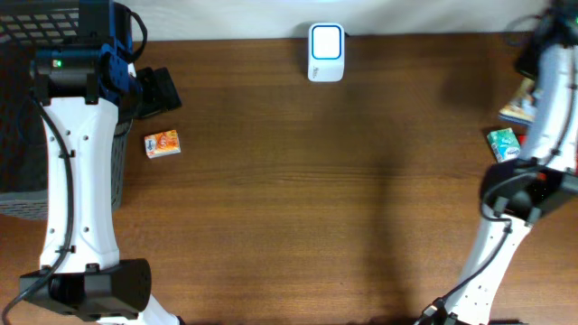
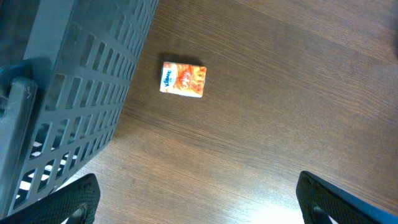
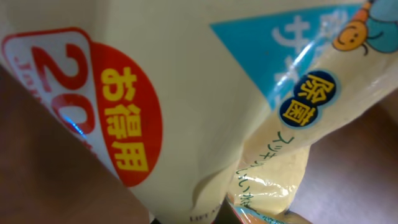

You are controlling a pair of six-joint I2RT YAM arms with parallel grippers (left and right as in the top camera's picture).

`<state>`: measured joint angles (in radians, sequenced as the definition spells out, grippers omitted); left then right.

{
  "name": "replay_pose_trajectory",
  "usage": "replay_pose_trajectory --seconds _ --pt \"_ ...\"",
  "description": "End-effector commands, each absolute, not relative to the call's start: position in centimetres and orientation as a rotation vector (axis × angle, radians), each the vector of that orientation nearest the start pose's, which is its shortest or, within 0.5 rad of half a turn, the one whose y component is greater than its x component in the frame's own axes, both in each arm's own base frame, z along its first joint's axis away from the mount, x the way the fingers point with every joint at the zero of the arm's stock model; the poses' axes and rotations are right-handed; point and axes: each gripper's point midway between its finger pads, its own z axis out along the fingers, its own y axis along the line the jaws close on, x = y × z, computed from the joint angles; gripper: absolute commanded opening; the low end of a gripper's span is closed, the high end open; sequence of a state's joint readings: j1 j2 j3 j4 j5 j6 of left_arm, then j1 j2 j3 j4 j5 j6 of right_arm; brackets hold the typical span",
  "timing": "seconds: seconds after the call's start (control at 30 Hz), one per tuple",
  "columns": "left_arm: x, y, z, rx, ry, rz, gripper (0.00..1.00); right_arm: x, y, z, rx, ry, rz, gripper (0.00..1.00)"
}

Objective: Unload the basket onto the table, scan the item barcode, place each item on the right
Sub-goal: 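Carry the yellow bag right and drop it near the red bag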

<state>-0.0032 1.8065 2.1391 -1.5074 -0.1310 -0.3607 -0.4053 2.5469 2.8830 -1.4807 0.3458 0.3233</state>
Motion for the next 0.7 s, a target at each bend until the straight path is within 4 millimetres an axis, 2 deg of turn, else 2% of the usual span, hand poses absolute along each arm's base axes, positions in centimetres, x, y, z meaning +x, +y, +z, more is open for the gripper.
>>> replay_pose_trajectory --seconds 0.0,0.1,0.17,0.23,0.3,0.33,0.4,0.53,0.6,0.67 --pt "38.5 2.4 27.9 -0.541 2.686 0.085 0.99 44.1 -31.0 19.2 1.236 2.429 -0.429 0.04" --pt "38.5 2.3 27.9 -0.541 2.686 0.083 0.99 41.6 -33.2 18.5 1.332 2.437 -0.383 0.05" --pt "38.6 2.2 27.9 -0.539 2.688 0.073 0.99 40.3 -34.2 18.2 1.384 2.432 -0.322 0.26" --pt "38.6 2.2 27.9 -0.539 2.688 0.073 0.99 39.3 -35.0 18.0 1.424 2.425 -0.289 0.29" --pt "38.5 2.2 27.9 -0.539 2.689 0.073 0.99 38.7 -35.3 17.9 1.444 2.423 -0.272 0.45" --pt "38.5 2.2 27.9 -0.539 2.69 0.074 0.99 38.4 -35.2 17.8 1.451 2.432 -0.271 0.62" --pt "38.5 2.2 27.9 -0.539 2.69 0.073 0.99 38.5 -34.9 17.8 1.449 2.442 -0.261 0.71" --pt "38.5 2.2 27.9 -0.539 2.69 0.074 0.99 40.0 -32.8 18.4 1.366 2.465 -0.116 0.79" --pt "38.4 2.2 27.9 -0.54 2.693 0.075 0.99 40.8 -31.6 20.0 1.318 2.449 -0.097 0.8" --pt "38.4 2.2 27.9 -0.54 2.693 0.075 0.99 41.5 -30.2 22.4 1.246 2.425 -0.101 0.82"
